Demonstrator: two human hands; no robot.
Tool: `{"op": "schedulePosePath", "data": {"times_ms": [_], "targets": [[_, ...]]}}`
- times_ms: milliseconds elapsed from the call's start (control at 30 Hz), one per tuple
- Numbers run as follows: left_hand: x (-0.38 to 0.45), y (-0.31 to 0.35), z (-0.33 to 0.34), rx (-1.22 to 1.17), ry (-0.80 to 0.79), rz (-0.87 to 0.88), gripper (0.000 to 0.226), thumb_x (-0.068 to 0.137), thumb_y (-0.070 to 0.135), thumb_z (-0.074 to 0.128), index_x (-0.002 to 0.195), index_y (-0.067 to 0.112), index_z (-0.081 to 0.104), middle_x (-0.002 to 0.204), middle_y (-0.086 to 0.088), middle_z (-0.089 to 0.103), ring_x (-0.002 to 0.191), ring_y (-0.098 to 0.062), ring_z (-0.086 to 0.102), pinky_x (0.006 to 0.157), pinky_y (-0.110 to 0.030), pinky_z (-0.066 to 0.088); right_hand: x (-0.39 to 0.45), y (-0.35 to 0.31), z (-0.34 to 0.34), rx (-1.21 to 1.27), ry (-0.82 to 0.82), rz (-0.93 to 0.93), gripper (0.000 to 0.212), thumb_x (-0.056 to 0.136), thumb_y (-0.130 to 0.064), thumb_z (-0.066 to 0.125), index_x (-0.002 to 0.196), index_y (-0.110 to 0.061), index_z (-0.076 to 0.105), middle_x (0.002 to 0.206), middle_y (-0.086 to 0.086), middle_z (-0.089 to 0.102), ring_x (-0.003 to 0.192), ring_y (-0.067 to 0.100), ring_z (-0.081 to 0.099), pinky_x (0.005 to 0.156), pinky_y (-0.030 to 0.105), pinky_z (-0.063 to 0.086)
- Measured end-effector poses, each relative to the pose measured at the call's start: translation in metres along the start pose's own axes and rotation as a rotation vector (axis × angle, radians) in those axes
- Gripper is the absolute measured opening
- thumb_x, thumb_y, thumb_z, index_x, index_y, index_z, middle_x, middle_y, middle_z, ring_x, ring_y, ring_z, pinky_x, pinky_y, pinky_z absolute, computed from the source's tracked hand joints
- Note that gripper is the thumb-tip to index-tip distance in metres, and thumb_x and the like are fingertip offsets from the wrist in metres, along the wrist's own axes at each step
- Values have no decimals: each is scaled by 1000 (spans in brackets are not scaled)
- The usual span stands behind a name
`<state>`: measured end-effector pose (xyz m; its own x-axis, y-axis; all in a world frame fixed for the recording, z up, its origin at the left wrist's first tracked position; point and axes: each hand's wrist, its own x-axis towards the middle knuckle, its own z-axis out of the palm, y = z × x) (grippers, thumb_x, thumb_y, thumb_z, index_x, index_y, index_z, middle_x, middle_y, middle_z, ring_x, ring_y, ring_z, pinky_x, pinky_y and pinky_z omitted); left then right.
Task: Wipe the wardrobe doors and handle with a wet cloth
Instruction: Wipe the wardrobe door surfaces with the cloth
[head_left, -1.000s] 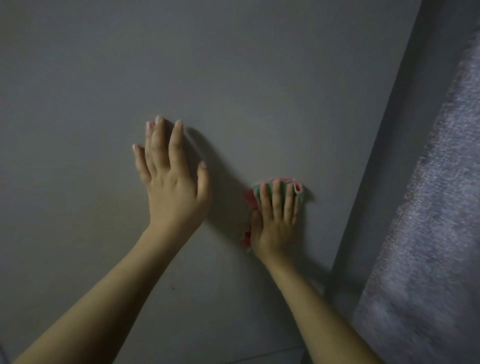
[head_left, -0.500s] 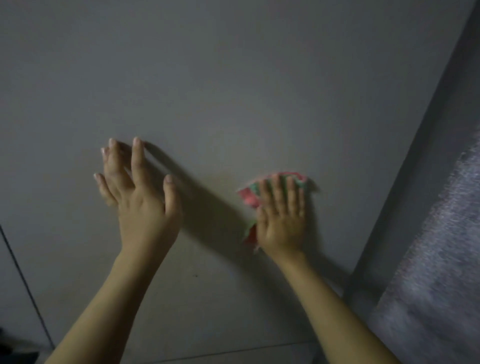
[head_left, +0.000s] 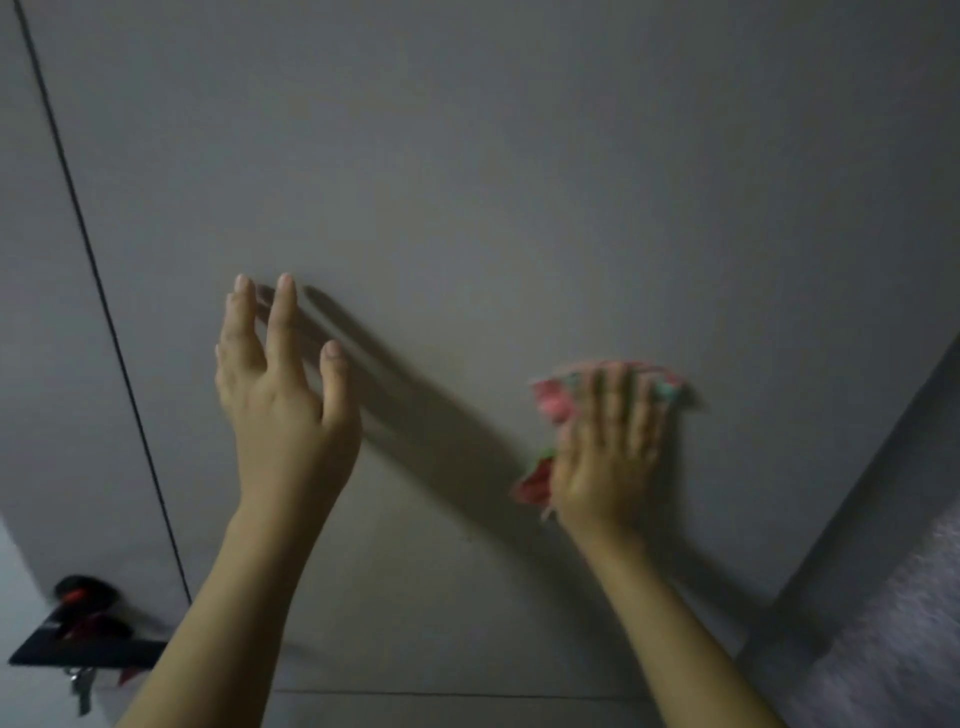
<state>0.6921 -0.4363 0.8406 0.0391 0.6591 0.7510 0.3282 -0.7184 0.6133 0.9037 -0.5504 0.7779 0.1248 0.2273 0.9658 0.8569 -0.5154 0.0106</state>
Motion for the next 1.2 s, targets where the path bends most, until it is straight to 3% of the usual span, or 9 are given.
{"op": "schedulePosePath", "data": {"times_ms": [133,267,333,467,567,733,833,1033,1200], "targets": [[2,-15,0,0,3,18,59,93,32,38,149,18,27,159,-11,8,147,-25,7,118,-48,11,47,-44,5,63,152,490,55,101,-35,22,145,-3,33,150,23,32,138,44,24,117,45,4],[5,-25,3,1,28,69,58,92,29,40,149,19,29,158,-14,11,145,-23,6,115,-36,4,26,-109,18,50,-37,-118,58,95,-34,38,149,-20,23,153,4,28,145,29,11,119,43,-3],[6,-30,2,1,22,86,59,91,28,42,148,20,30,157,-14,11,145,-21,5,113,-31,-1,3,-92,19,49,-113,-236,54,95,-33,39,147,-26,27,150,-1,28,144,23,10,119,39,-3],[8,-40,-5,-15,2,115,59,88,26,42,146,22,36,156,-18,12,144,-25,6,113,-39,2,8,-49,9,-47,8,142,52,102,-34,23,150,-15,23,151,14,32,139,38,21,117,45,6],[11,-50,-12,-11,-11,123,58,87,23,43,145,26,38,157,-18,7,146,-26,1,115,-41,0,49,-87,13,-2,129,443,54,100,-32,28,145,-2,32,149,24,32,138,43,23,117,45,4],[20,-64,-22,-27,-25,145,63,82,18,46,144,25,40,158,-18,5,146,-26,0,117,-54,5,29,-170,27,44,-97,-217,46,102,-37,22,145,-22,28,152,0,25,147,25,2,119,41,-4],[24,-73,-29,-44,-20,129,61,84,22,43,144,26,39,158,-17,5,146,-25,1,117,-45,2,8,-131,26,32,-123,-313,49,96,-31,36,145,-25,30,151,-3,26,145,20,7,119,38,-3],[24,-92,-40,-13,-41,109,60,88,19,45,147,26,34,158,-17,3,146,-26,-1,117,-48,3,50,-152,24,30,87,312,54,99,-35,27,147,-9,26,151,20,30,140,40,17,117,47,2],[22,-94,-40,-17,-73,128,63,87,19,46,148,22,31,157,-19,4,146,-29,0,116,-54,8,5,-181,38,-41,-150,-351,52,98,-37,34,148,-26,23,151,-1,24,147,21,-10,119,41,-5]]}}
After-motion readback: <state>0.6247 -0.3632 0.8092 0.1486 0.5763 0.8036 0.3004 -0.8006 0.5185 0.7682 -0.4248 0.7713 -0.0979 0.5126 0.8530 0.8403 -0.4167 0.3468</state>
